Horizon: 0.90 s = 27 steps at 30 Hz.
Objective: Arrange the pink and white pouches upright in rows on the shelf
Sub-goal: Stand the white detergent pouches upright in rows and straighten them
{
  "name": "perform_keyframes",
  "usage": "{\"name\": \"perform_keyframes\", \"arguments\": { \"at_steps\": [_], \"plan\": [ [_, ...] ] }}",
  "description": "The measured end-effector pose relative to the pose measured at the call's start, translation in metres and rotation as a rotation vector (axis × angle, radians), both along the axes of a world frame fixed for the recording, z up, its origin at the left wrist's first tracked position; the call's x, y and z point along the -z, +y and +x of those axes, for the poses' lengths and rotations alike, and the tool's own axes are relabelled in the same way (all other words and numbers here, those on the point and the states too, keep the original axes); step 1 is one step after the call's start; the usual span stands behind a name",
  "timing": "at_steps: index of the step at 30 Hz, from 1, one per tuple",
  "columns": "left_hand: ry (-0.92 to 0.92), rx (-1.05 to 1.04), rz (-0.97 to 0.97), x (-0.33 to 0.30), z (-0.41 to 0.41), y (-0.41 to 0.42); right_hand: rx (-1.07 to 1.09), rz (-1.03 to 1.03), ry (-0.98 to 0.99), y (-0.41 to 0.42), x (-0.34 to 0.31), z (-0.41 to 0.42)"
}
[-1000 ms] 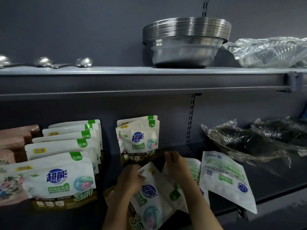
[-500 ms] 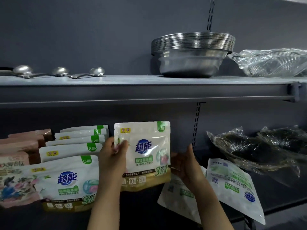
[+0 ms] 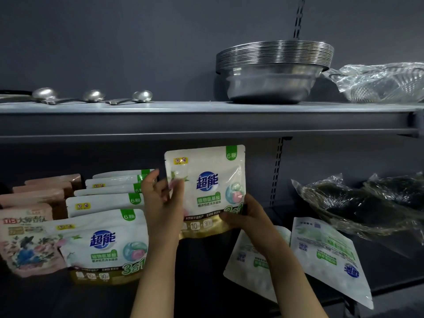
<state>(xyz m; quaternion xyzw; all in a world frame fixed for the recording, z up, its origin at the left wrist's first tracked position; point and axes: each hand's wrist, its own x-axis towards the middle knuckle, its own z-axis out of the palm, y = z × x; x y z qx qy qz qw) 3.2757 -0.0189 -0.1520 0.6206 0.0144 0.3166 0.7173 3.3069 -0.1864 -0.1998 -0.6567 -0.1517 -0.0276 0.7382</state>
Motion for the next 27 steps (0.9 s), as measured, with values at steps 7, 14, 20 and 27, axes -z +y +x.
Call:
{"name": "perform_keyframes", "arguments": {
  "at_steps": [7, 14, 20, 27],
  "plan": [
    [0.373, 0.113, 0.377, 0.024, 0.008, 0.004, 0.029, 0.054, 0.031, -0.006, 0.012, 0.013],
    [0.514, 0.106, 0.561, 0.035, 0.010, -0.004, 0.405, -0.636, 0.026, 0.005, 0.029, 0.040],
    [0.602, 0.177, 0.505, 0.049, 0.016, -0.008, 0.404, -0.764, 0.116, 0.011, 0.027, 0.037],
    [0.631, 0.198, 0.402, 0.071, 0.030, -0.008, 0.391, -0.708, 0.191, 0.012, 0.035, 0.038]
  ]
}}
